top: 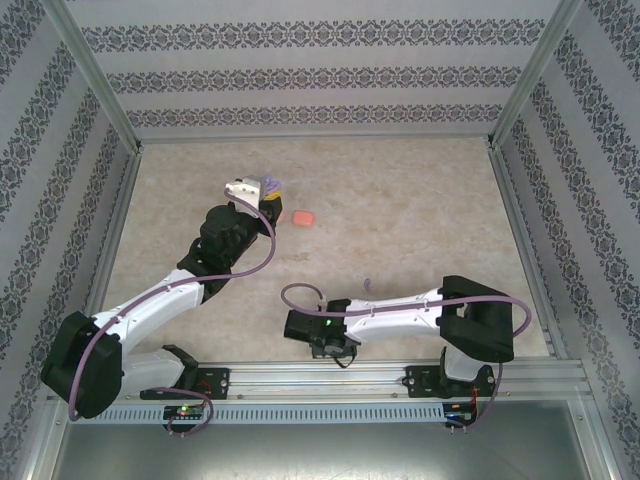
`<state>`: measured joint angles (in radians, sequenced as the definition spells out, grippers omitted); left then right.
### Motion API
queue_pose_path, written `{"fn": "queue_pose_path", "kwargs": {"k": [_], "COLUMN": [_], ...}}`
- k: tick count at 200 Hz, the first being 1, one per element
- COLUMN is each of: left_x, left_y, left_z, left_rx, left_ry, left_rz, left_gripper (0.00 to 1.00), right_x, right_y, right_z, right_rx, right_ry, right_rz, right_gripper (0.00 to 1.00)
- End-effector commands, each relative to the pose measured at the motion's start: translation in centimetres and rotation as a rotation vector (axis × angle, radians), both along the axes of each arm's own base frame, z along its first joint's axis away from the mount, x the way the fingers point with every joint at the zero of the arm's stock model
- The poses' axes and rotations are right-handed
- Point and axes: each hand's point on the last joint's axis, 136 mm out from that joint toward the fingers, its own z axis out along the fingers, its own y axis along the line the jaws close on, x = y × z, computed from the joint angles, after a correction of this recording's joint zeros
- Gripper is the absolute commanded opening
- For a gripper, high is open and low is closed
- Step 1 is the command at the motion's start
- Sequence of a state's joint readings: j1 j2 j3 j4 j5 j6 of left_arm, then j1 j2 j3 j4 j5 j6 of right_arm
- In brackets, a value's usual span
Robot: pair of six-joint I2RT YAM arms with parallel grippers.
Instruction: Insert the wireless bluetooth earbuds into the charging case
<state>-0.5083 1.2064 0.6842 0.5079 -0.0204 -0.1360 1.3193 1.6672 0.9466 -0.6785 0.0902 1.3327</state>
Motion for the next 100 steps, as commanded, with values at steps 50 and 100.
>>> {"fn": "queue_pose_path", "kwargs": {"k": [50, 100], "left_x": [-0.9, -1.7], "left_y": [-2.1, -5.2], "left_z": [1.7, 2.0], "left_rx": [0.038, 0.12], "left_ry": [-0.141, -0.292], "left_rz": [-0.147, -0.332], "left_gripper": [0.0, 0.0], "right_x": [11.5, 20.3], "right_y": [-1.2, -3.8], "right_z": [12.0, 26.1], "right_rx": [0.271, 0.47], "right_ry": [-0.391, -0.753], "right_rz": [-0.035, -0.031], "right_gripper": [0.15, 0.15]}}
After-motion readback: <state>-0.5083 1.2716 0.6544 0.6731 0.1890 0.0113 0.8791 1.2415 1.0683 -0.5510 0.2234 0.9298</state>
